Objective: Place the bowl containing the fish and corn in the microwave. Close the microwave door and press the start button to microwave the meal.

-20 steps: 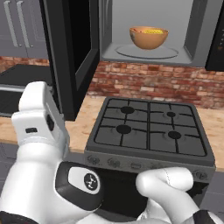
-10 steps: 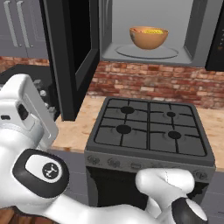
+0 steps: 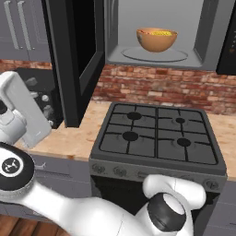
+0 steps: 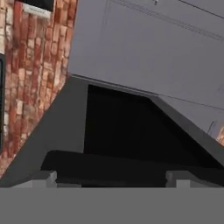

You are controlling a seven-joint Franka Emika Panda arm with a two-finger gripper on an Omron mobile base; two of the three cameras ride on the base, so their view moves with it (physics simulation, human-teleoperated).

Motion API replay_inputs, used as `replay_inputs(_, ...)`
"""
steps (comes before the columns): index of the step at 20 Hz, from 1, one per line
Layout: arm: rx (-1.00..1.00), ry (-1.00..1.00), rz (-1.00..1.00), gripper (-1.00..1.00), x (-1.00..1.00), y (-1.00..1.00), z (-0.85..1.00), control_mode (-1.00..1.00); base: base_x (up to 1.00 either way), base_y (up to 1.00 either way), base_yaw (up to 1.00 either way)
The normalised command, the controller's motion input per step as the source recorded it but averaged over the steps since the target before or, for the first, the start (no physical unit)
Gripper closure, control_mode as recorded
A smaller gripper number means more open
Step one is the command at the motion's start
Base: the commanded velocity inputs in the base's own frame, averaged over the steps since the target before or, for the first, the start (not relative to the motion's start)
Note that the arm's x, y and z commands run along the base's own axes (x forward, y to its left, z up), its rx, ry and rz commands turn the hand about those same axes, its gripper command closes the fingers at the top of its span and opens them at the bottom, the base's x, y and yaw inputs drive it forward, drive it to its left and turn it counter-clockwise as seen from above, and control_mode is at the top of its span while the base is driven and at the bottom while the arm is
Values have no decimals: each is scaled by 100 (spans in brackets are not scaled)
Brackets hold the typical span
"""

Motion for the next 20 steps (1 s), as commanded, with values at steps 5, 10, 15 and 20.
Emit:
replay_inputs(5,0,0,-30,-100,57,8,-1,-100,0,0,0)
replay_inputs(10,0,-2,-42,-100,32,-11,0,-100,0,0,0)
replay_inputs(15,5,-9,-48,-100,-8,-77,16,-100,0,0,0)
replay_inputs(20,13,-10,-35,-100,-45,-100,23,-100,0,0,0)
